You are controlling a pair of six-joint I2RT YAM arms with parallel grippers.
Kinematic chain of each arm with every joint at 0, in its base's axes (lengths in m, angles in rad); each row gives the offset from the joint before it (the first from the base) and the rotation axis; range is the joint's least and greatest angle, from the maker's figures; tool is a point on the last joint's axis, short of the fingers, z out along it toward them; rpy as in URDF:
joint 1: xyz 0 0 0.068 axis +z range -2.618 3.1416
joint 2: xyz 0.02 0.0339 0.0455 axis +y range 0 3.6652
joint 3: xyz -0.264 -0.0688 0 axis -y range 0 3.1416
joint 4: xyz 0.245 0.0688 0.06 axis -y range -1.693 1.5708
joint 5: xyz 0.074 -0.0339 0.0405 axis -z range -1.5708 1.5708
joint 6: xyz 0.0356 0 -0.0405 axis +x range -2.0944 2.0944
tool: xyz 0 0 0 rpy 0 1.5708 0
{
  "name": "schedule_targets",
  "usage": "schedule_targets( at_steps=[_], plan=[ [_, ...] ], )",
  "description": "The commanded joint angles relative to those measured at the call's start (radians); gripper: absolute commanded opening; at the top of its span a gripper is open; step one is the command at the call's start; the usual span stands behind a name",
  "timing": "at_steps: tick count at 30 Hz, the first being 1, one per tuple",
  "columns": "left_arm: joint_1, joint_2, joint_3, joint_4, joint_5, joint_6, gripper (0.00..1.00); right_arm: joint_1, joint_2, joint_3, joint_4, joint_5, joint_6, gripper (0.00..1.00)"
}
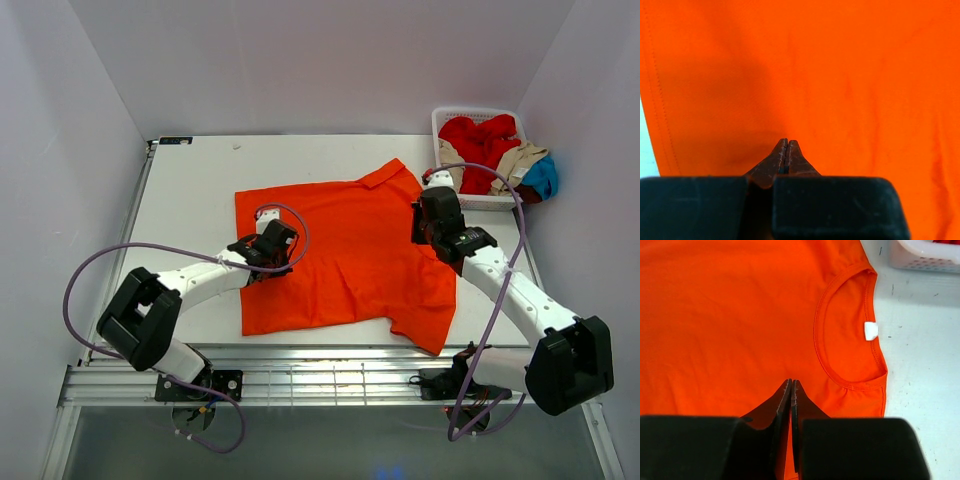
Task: Fold and stack the t-shirts
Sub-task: Flatten out the tshirt
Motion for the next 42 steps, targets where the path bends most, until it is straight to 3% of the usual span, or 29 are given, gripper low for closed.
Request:
schedule_targets(
  at_steps=[1, 14, 23, 28, 31, 36, 42],
  plan=[
    [0.0, 0.026, 0.015, -0.061, -0.046, -0.037, 0.0, 0.007, -0.037, -0.009, -0.003, 0.0, 0.03, 0.08],
    [0.034, 0.155, 0.023, -0.097, -0.087, -0.057, 0.0, 0.017, -0.047, -0.011, -0.001, 0.023, 0.038, 0.08],
    [0.144, 0.2, 0.026, -0.046, -0.083, 0.012, 0.0, 0.018, 0.157, 0.081, 0.121, -0.026, 0.006, 0.08],
    [0.149, 0.195, 0.056, -0.007, -0.063, 0.026, 0.0, 0.017, 0.31, 0.17, 0.179, -0.013, -0.046, 0.08],
    [0.114, 0.142, 0.09, 0.059, -0.055, 0.052, 0.0, 0.017, 0.389, 0.233, 0.224, -0.009, -0.075, 0.08],
    [-0.055, 0.089, 0.237, 0.179, -0.067, 0.133, 0.0, 0.017, 0.516, 0.357, 0.236, -0.001, -0.105, 0.08],
    [-0.15, 0.134, 0.253, 0.345, 0.138, 0.114, 0.0, 0.015, 0.659, 0.468, 0.227, 0.0, -0.135, 0.08]
  ],
)
